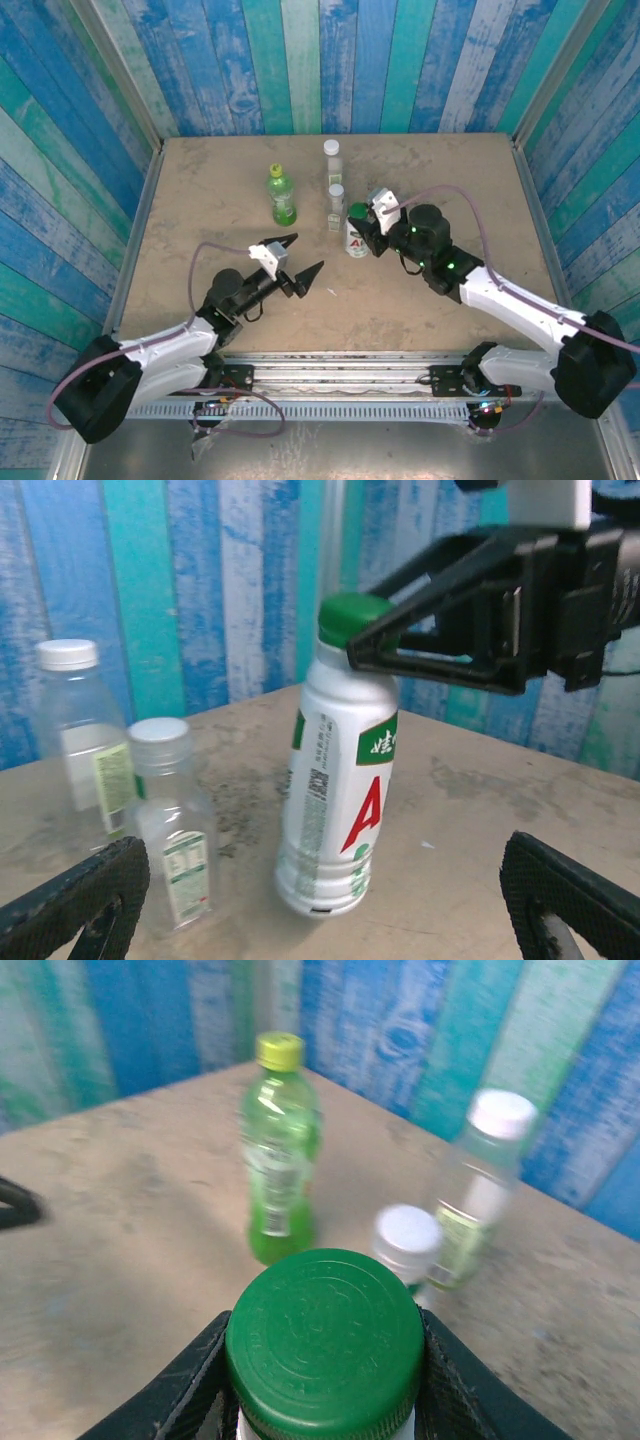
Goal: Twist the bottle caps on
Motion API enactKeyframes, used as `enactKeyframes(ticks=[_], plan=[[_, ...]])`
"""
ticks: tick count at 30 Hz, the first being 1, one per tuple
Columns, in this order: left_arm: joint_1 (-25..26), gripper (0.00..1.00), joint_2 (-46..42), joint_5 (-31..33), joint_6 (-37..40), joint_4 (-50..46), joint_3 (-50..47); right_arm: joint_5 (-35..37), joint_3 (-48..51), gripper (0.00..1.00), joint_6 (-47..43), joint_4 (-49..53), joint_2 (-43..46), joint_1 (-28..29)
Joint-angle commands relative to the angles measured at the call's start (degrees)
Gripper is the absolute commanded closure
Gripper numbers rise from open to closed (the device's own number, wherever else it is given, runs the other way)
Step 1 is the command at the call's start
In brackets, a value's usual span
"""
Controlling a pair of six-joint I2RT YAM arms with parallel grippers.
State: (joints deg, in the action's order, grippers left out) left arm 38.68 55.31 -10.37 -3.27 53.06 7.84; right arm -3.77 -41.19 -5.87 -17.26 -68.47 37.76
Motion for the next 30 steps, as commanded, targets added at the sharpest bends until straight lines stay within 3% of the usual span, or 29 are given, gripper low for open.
enactKeyframes(ticks=[1, 5, 13, 21, 24, 30], plan=[[-0.09, 0.06, -1.71, 5.77, 0.72, -3.66, -0.82, 8.79, -2.11, 0.66, 1.90, -3.32, -2.37, -2.17], [-0.09, 0.06, -1.03, 5.78, 0.72, -3.23, -0.82, 9.12, -4.00, 0.65, 3.18, -6.17, -6.93, -6.37], [-0.04, 0.06, -0.64, 6.50, 0.76, -3.62, -0.54, 2.13, -11.04, 0.64, 7.87, -11.37, -21.04, -14.17], [-0.10, 0.06, 0.28, 8.74, 0.68, -4.77, -0.04, -0.26, -17.21, 0.60, 6.13, -12.17, -29.90, -16.31], [-0.27, 0.06, 0.44, 9.91, 0.72, -5.72, 0.33, -0.61, -17.16, 0.52, 5.78, -12.19, -30.34, -16.30], [-2.83, 0.06, 2.08, 13.46, -0.16, -6.42, 0.96, -0.28, -17.35, 0.27, 5.32, -11.87, -28.65, -16.49]])
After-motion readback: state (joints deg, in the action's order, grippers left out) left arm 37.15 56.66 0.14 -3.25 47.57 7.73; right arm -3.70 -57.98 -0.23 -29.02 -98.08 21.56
